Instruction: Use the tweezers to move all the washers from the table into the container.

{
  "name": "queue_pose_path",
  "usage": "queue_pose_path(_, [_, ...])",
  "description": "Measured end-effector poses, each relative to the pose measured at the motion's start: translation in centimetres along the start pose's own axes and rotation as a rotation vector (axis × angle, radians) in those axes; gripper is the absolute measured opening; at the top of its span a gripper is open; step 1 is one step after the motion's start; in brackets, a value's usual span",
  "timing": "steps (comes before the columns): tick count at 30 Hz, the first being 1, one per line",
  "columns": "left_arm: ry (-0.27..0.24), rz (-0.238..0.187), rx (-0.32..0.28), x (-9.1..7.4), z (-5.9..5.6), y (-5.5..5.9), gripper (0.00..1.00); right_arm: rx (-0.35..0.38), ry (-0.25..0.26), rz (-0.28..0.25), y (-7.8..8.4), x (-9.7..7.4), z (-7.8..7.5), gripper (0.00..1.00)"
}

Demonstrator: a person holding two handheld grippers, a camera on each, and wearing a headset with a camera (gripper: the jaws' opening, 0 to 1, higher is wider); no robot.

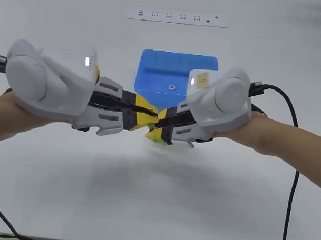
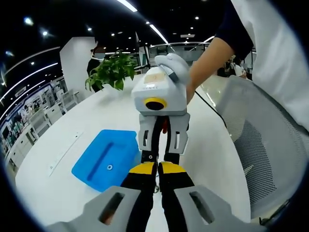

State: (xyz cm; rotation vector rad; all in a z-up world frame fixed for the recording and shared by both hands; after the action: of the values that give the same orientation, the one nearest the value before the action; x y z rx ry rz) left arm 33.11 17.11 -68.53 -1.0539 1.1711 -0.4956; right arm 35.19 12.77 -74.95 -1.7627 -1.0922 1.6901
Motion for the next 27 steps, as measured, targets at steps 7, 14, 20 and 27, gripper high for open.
queue_pose_path(7, [-0.009, 0.015, 0.012, -0.1, 0.1, 0.2, 0.06, -0.082, 0.006, 0.020, 0.2, 0.2, 0.0, 0.09])
queue_pose_path(14, [-0.022, 0.003, -0.025, 0.1, 0.0, 0.1, 0.07, -0.093, 0.019, 0.021, 0.3, 0.1, 0.1, 0.09])
queue_pose_path(20, [-0.021, -0.019, -0.057, -0.3, -0.4, -0.1, 0.17, -0.085, 0.019, 0.019, 0.0, 0.1, 0.3, 0.09])
queue_pose_path(27, [-0.047, -0.058, -0.103, -1.4, -1.1, -0.7, 0.25, -0.077, 0.026, 0.010, -0.8, -0.6, 0.6, 0.09])
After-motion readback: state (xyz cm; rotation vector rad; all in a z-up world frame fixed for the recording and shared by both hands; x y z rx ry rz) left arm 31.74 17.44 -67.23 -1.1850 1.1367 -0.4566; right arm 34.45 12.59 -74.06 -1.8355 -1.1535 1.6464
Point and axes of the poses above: the centre of the closed fingertips' face, and the gripper's own axes: x roughly forward along the fingers, z roughly to its left, y roughly out of its underside, the point moved 5 cm from there along -x, roughly backward along the fingers, and after that the axes turned 9 degrees about -x, right-handed, at the moved point
